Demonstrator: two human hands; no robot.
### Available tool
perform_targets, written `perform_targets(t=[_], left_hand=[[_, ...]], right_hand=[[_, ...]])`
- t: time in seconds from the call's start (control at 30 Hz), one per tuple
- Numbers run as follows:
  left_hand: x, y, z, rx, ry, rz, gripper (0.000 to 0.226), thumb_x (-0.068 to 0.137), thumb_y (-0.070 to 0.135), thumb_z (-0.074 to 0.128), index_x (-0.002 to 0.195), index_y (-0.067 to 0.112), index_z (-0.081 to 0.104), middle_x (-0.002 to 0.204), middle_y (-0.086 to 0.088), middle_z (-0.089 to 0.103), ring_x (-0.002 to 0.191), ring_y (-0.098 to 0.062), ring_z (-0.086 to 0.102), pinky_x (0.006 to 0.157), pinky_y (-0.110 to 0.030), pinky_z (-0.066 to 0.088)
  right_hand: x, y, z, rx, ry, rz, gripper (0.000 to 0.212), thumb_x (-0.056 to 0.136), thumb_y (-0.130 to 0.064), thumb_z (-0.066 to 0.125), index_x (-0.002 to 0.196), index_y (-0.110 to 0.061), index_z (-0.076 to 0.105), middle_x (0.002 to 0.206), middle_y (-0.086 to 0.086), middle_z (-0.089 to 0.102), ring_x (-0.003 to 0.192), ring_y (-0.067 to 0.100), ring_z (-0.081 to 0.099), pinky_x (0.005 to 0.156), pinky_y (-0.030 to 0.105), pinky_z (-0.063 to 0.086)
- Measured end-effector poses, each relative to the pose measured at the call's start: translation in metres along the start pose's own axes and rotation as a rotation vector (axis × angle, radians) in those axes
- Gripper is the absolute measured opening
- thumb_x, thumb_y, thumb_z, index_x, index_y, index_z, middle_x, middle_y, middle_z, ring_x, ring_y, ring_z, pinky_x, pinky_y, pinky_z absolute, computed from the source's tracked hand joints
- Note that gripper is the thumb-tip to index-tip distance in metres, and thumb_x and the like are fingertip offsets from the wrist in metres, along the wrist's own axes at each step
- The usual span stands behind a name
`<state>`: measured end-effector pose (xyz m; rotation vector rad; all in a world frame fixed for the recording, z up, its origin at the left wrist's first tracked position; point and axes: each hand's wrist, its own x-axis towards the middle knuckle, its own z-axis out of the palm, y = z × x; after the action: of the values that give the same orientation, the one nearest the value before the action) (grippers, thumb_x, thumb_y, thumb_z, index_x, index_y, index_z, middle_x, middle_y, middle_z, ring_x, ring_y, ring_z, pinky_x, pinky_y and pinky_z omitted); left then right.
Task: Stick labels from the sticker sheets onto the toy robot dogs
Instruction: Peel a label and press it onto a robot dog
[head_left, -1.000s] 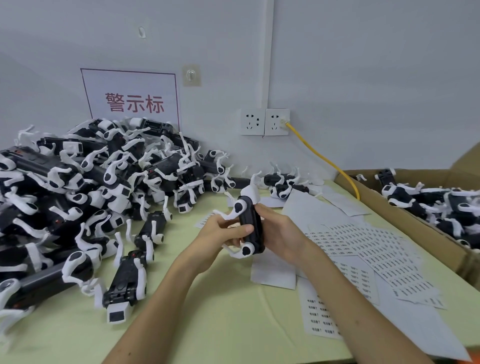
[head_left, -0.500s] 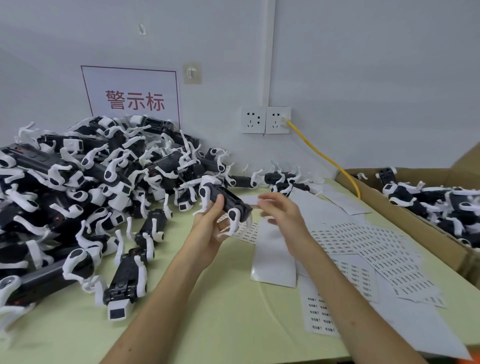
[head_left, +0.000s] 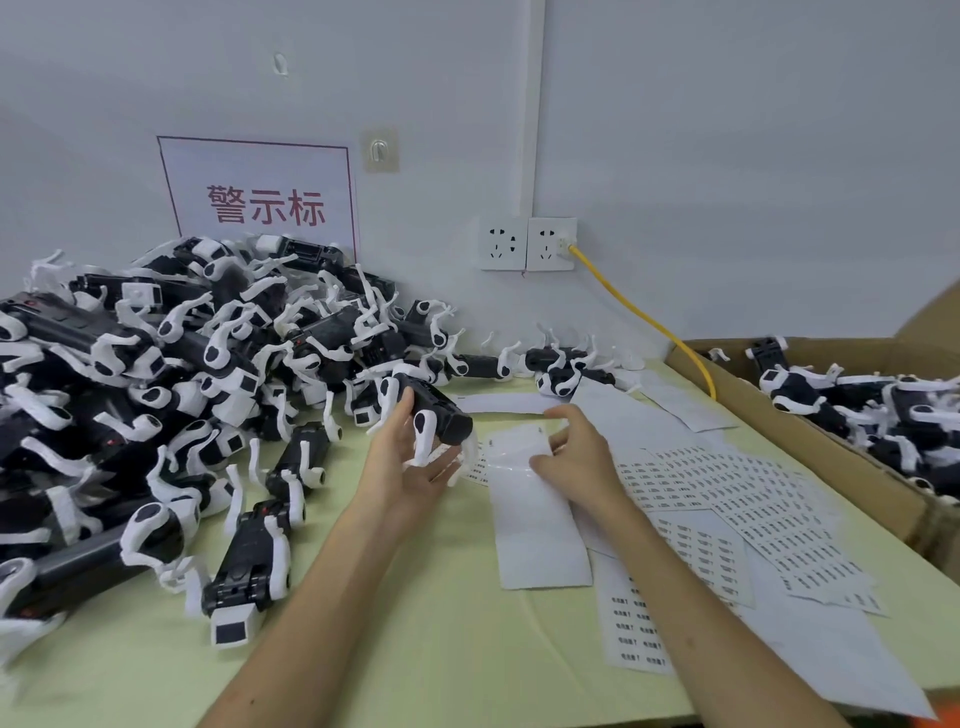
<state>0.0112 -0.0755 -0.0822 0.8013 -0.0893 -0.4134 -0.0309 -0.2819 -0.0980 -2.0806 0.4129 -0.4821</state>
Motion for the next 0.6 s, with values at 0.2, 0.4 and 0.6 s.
perform_targets(t=[0.2, 0.4, 0.6], left_hand=[[0.0, 0.0, 0.0, -0.058, -0.033, -0.073, 0.067, 0.077, 0.055, 0.079, 0.133, 0.022, 0.063, 0.129, -0.008, 0.066, 0.098, -0.035, 0.07, 0.084, -0.041, 0.055], [-0.007, 0.002, 0.005, 0.037, -0.233, -0.065, 0.041, 0.089, 0.055, 0.068, 0.103, 0.017, 0.076, 0.11, -0.012, 0.071, 0.095, -0.03, 0.069, 0.09, -0.041, 0.047], [-0.014, -0.002, 0.01, 0.217, -0.314, -0.019, 0.037, 0.092, 0.048, 0.065, 0.11, 0.016, 0.067, 0.085, -0.002, 0.069, 0.08, -0.02, 0.067, 0.07, -0.028, 0.055]], right_hand=[[-0.01, -0.018, -0.004, 0.386, -0.157, -0.156, 0.064, 0.083, 0.013, 0.068, 0.129, -0.03, 0.059, 0.109, 0.001, 0.064, 0.072, 0.007, 0.062, 0.066, 0.017, 0.052], [-0.011, -0.022, -0.003, 0.359, -0.145, -0.222, 0.055, 0.083, 0.014, 0.068, 0.128, -0.018, 0.067, 0.107, -0.01, 0.064, 0.069, -0.006, 0.059, 0.071, 0.012, 0.05], [-0.011, -0.022, 0.002, 0.345, -0.076, -0.3, 0.022, 0.096, -0.007, 0.067, 0.109, -0.022, 0.077, 0.11, -0.014, 0.073, 0.103, -0.008, 0.064, 0.088, 0.01, 0.046]])
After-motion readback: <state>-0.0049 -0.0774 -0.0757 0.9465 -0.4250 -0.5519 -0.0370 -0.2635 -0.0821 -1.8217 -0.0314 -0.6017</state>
